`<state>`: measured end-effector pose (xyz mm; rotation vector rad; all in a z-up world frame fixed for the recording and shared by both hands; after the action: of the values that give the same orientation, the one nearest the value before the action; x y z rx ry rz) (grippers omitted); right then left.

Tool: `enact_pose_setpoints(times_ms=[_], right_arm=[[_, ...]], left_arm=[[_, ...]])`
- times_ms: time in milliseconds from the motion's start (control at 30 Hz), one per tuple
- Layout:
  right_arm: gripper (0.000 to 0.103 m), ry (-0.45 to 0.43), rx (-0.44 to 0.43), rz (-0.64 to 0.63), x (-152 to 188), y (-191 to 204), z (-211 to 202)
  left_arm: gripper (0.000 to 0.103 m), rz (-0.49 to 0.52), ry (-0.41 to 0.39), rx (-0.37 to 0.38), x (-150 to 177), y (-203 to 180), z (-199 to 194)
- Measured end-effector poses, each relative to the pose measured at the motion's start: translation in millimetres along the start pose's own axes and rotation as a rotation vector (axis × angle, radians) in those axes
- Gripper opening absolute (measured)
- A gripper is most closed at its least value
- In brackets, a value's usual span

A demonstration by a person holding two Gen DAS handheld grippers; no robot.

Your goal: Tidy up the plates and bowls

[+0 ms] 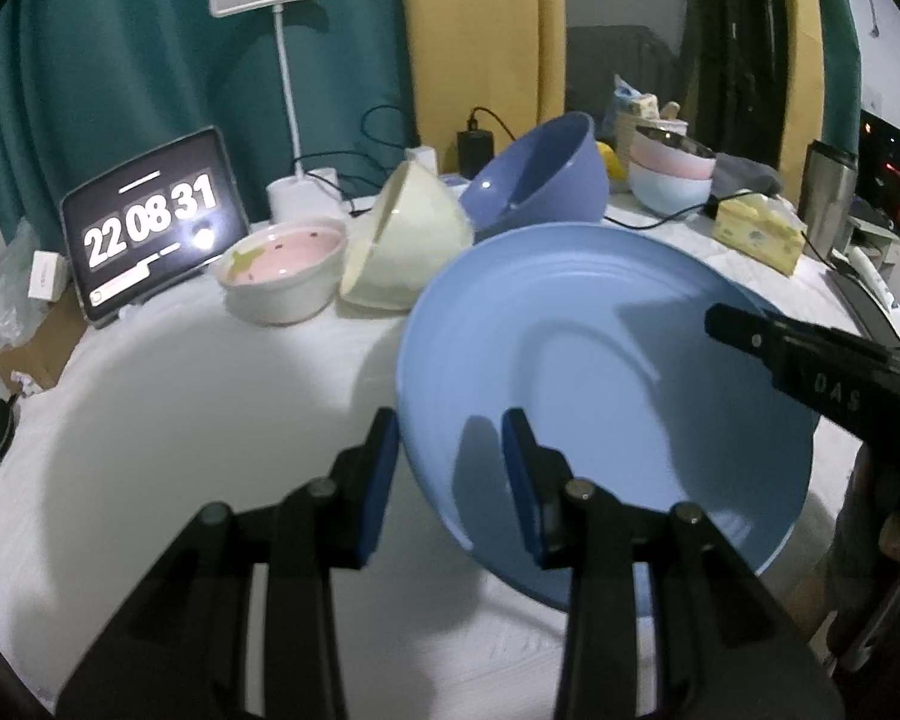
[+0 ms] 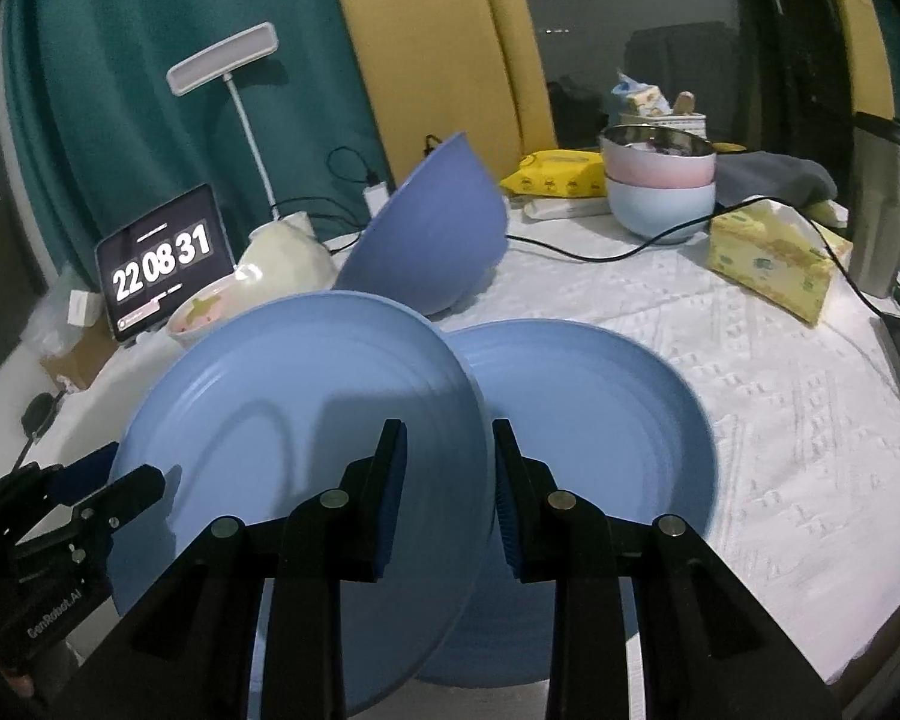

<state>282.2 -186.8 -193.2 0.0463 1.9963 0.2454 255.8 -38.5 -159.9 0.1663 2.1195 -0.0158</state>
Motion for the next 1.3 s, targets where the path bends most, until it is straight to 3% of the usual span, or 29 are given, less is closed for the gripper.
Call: enact_pose_setpoints(times_ms=[1167, 1300], right_arm=[[0.034, -0.045, 0.125, 0.071, -13, -87, 12], [0.039, -0.035, 0.122, 0.07, -12, -87, 16]], left_arm=[[0.037, 0.067, 0.052, 0.086, -13, -77, 55], [0.038, 0.058, 0.063, 0.082, -12, -79, 58]])
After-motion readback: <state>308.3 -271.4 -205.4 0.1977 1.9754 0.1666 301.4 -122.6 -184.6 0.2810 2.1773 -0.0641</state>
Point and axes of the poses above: each gripper's, at about its wrist camera, not at the fingertips, and z roughly the way its jaws point, y to its left, x to its underside, the point moved 8 cm from there along z, roughly the way its jaws point, and after that the axes turned 7 degrees about -y, right-handed, at the moved point
